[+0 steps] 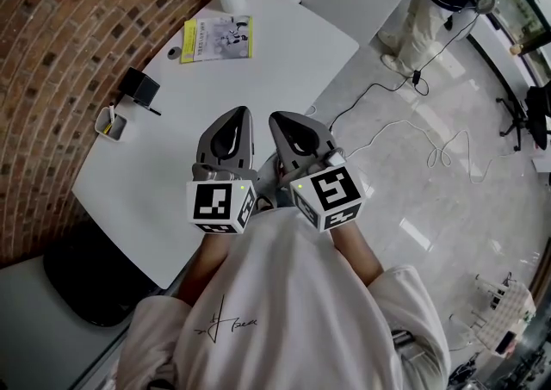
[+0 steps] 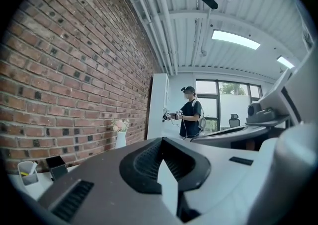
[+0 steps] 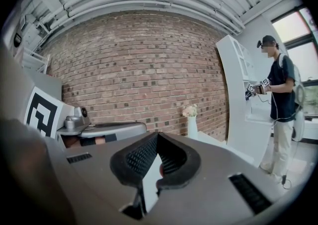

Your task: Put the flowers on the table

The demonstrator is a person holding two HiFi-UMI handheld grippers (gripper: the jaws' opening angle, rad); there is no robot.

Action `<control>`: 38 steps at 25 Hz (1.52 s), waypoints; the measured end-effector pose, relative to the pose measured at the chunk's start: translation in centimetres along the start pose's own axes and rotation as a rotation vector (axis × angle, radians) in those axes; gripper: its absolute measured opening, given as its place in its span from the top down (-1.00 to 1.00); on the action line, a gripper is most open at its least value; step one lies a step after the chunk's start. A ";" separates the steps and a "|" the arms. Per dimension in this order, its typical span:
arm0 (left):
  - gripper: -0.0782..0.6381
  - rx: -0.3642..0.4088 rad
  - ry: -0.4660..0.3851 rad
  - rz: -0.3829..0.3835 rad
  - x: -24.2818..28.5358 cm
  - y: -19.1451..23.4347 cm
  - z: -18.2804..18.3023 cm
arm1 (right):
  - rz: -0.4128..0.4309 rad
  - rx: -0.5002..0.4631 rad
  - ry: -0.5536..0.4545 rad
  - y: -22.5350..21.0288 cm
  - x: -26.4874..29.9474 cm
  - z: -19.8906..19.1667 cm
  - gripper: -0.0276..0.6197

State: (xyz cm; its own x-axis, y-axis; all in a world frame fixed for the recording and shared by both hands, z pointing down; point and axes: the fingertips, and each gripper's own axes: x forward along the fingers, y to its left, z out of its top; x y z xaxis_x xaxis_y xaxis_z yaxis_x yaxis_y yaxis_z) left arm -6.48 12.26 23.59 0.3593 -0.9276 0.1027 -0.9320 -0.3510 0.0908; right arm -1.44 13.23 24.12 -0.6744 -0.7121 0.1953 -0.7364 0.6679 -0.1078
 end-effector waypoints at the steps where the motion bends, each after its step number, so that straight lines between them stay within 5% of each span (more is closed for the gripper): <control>1: 0.77 0.001 -0.003 -0.002 -0.4 0.0 0.0 | -0.005 0.000 -0.001 0.3 -0.2 -0.1 0.84; 16: 0.77 0.003 -0.026 -0.009 -4.7 0.5 0.8 | -0.017 -0.021 -0.009 4.6 -1.8 0.3 0.84; 38: 0.77 -0.024 0.014 0.001 -6.7 -2.3 -1.3 | -0.029 0.012 -0.019 4.2 -5.0 -1.7 0.84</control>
State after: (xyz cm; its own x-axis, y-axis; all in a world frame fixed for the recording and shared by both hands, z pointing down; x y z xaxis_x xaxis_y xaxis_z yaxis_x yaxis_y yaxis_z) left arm -6.67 19.45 24.00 0.3595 -0.9259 0.1163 -0.9309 -0.3471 0.1142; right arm -1.10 19.93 24.33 -0.6539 -0.7349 0.1799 -0.7559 0.6447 -0.1138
